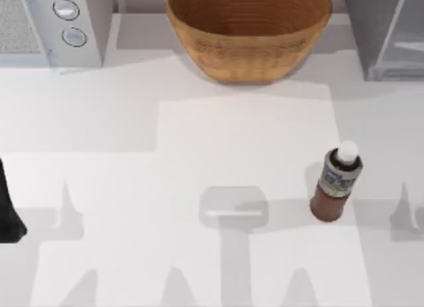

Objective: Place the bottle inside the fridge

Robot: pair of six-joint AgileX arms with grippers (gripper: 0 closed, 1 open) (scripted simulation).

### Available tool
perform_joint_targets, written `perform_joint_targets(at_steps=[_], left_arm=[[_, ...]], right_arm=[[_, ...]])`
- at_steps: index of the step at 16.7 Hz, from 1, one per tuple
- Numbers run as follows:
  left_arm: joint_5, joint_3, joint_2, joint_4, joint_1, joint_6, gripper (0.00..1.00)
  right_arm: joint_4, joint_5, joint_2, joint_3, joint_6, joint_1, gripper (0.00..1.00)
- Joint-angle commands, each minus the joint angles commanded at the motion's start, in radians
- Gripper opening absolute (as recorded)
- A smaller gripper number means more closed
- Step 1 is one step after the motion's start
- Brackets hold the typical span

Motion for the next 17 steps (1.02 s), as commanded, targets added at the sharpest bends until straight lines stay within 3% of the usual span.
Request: perform_joint_targets(at_steps=[7,17], left_arm=[[0.0,0.0,0.0,0.0,0.0,0.0,1.0],[0.0,0.0,0.0,0.0,0.0,0.0,1.0]], right_arm=[[0.134,-0.059,0.155,0.003,-0.013,0.007,1.0],[0.795,-0.356,0.947,0.019,-0.074,0.062,1.0]])
